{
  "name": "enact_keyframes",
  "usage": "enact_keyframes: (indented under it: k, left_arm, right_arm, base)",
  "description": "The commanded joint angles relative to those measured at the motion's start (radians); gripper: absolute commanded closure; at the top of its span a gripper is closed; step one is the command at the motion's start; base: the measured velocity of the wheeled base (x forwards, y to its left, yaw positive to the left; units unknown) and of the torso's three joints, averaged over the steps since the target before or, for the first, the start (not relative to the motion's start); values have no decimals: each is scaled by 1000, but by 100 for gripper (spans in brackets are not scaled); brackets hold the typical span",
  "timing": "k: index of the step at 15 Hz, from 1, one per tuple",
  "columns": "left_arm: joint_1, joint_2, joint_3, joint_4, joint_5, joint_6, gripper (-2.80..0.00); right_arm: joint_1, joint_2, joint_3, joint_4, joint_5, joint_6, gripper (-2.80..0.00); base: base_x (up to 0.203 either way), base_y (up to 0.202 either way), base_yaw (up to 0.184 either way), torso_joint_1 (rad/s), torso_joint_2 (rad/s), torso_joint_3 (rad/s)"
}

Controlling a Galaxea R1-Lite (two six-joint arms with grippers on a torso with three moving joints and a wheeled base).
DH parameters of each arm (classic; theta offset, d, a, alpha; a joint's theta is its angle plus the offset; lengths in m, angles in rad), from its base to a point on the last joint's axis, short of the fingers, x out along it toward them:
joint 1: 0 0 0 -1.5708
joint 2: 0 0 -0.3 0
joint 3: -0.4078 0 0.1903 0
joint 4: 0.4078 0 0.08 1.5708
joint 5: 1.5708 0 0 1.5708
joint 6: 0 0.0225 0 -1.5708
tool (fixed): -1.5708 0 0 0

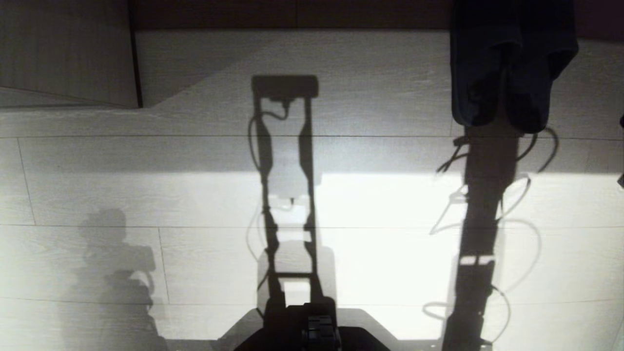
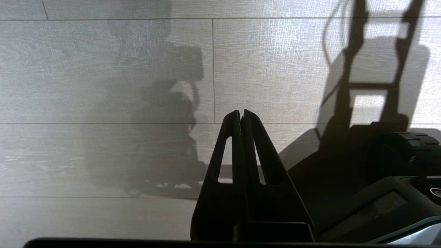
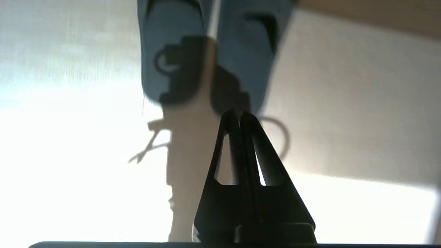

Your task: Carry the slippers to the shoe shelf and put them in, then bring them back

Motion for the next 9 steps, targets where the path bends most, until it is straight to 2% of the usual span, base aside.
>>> enact_keyframes:
  k: [1, 6, 9]
  left_arm:
    - [0, 0, 0, 0, 0, 0, 0]
    - [0, 0, 0, 0, 0, 0, 0]
    - [0, 0, 0, 0, 0, 0, 0]
  right_arm:
    - [19, -209, 117, 65, -26, -1, 0]
    - [39, -627, 281, 396, -39, -2, 0]
    - [45, -811, 419, 522, -10, -1, 0]
  base:
    - [0, 0, 0, 0, 0, 0]
    - [0, 0, 0, 0, 0, 0]
    - [0, 0, 0, 0, 0, 0]
